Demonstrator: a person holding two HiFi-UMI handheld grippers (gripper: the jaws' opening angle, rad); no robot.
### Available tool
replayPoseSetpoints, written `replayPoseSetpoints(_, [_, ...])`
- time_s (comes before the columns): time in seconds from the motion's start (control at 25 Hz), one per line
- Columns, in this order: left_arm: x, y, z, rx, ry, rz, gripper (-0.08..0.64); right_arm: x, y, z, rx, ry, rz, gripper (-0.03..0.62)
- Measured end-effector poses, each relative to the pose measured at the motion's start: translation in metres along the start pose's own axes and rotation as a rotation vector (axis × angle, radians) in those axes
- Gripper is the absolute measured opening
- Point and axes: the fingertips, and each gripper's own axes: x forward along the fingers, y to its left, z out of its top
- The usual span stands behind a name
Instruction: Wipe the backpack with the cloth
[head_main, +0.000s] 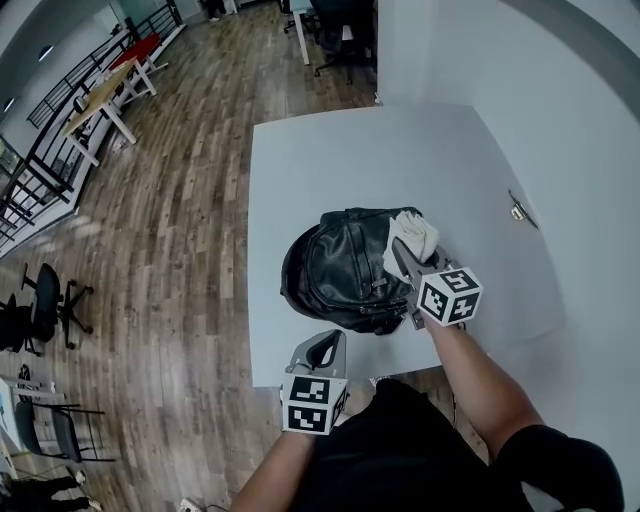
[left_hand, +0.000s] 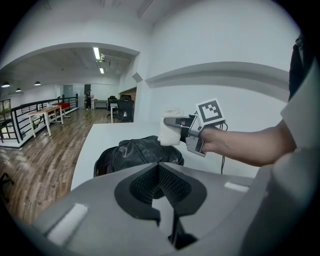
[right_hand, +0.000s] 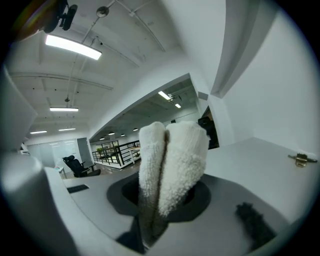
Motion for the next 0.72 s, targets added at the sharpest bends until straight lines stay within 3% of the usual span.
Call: replayPoseSetpoints(0.72, [-0.044,0.062,-0.036,-0.161,-0.017,0.223,0.008,0.098,0.168,-0.069,0.136,0.176,0.396,0.084])
